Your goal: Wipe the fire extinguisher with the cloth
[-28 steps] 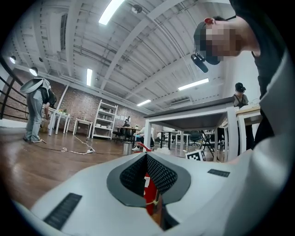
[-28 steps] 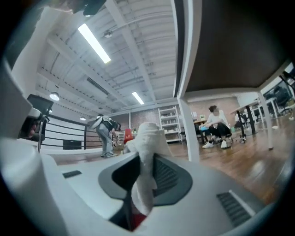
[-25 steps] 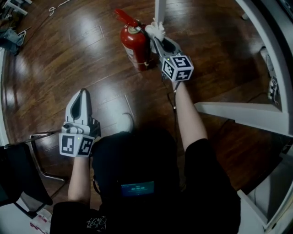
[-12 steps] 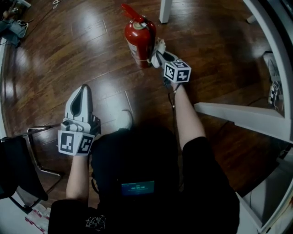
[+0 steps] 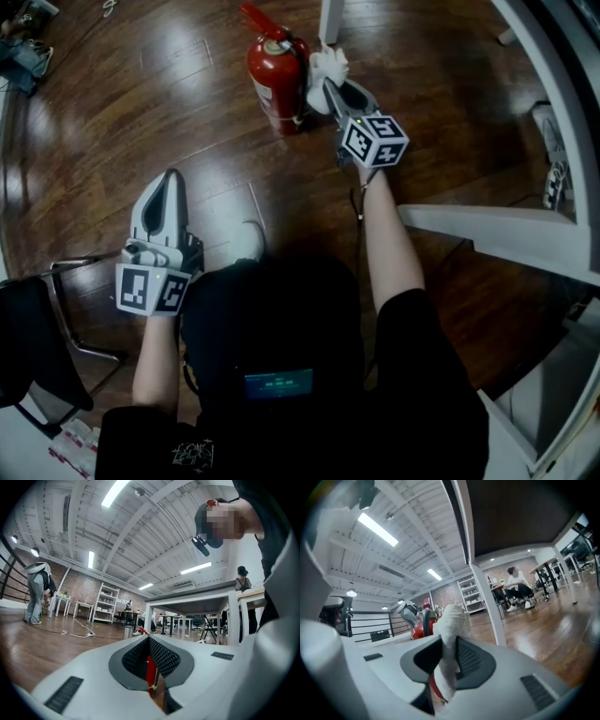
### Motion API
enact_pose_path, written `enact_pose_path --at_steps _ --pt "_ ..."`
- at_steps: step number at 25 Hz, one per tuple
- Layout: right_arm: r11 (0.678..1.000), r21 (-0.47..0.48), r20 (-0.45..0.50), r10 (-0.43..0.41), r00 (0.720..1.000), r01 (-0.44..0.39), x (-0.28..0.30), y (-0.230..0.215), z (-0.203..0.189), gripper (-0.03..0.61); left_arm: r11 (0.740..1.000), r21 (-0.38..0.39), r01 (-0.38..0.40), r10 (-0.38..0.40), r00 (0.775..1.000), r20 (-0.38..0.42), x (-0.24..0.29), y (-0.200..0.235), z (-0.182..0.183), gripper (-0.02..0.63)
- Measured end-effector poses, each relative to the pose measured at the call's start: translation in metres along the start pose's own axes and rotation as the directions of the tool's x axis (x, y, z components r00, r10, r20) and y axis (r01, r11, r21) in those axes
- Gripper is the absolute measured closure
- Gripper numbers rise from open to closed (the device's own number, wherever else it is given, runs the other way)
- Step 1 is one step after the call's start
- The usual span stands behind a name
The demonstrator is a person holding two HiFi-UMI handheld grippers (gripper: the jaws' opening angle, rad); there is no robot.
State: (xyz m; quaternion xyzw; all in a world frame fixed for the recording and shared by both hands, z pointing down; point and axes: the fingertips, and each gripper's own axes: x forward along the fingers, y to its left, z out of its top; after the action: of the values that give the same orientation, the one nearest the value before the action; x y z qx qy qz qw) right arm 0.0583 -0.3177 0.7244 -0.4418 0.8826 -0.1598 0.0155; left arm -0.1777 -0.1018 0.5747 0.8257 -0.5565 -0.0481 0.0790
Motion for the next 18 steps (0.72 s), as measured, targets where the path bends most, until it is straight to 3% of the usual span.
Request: enact_pose_path --at_steps 4,8,12,18 --pt "1.0 0.019 0.161 0.015 0.987 -0.018 -0.02 0.017 0.055 0.485 1.0 0.002 0.002 -0.002 1.0 0.001 -0.004 0.0 0.001 0.612" --pt "0.996 -0.014 0.277 0.09 0.957 -0.09 -0.028 0.057 0.099 0.485 1.0 -0.005 -0.001 0.001 1.0 0.004 -0.007 0.002 0.0 0.612" --pt "0.98 -0.121 0.236 0.181 0.955 -0.156 -0.01 0.103 0.097 0.485 1.0 -0.001 0.004 -0.004 1.0 0.001 -0.007 0.002 -0.002 0.612" --pt "0.967 -0.133 0.082 0.229 0.97 -0.217 0.025 0.131 0.047 0.485 1.0 -0.006 -0.009 0.009 1.0 -0.007 -0.012 0.011 -0.003 0.612"
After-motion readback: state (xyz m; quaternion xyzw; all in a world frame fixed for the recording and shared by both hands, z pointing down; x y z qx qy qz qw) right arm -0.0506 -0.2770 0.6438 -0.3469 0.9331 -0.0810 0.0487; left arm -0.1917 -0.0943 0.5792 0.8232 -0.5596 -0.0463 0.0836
